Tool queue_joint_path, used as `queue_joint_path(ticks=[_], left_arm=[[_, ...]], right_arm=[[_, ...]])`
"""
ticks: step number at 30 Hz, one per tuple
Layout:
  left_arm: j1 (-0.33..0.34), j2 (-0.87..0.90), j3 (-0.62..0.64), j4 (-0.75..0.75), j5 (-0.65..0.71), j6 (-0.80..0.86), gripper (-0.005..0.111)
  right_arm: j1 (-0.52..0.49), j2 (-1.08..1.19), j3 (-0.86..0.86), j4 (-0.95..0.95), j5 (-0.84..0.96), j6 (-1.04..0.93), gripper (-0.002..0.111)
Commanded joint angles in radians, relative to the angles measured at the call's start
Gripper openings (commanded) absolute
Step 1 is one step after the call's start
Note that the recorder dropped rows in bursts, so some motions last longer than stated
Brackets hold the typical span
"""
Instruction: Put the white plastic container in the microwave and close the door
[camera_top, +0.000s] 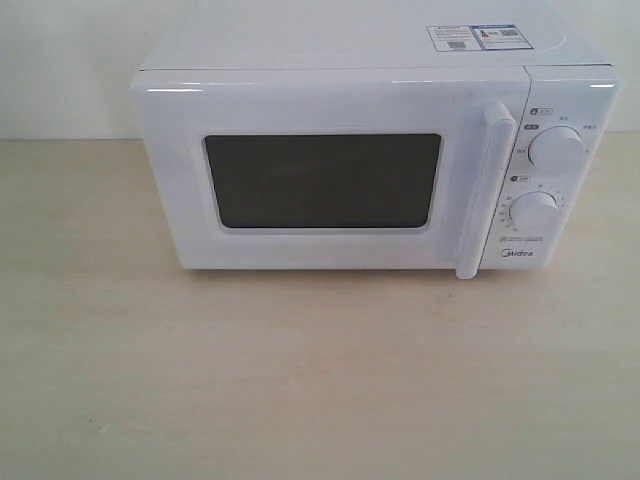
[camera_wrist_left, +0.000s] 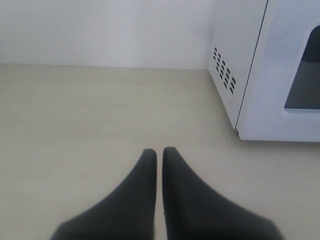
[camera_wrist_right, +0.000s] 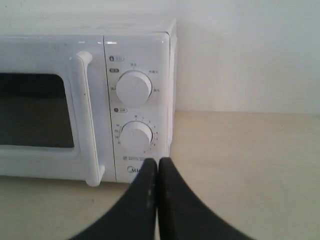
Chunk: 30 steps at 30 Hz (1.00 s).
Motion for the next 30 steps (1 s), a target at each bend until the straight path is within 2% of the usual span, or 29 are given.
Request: queue_joint_path(ticks=[1,6,18,26,30], left_arm=[[0.003,-0.002,0.003,-0.005,-0.004,-0.003,0.004],[0.003,-0.002,0.003,-0.005,-0.004,-0.003,0.004],[0.003,-0.002,0.003,-0.005,-0.002,-0.003,0.004],[0.003,-0.002,0.003,-0.005,-0.002,-0.003,0.004],[0.003,-0.002,0.003,-0.005,-0.002,-0.003,0.004]], right_arm=[[0.002,-0.005,0.004,-0.048,0.081,0.041,0.0],[0.002,-0.005,0.004,-0.048,0.175,0.041,0.0],[0.002,-0.005,0.004,-0.05,0.172,0.033,0.0],[0.002,-0.005,0.004,-0.156,0.172,0.033,0.0],[0.002,-0.005,0.004,-0.149,0.172,0.093,0.0]])
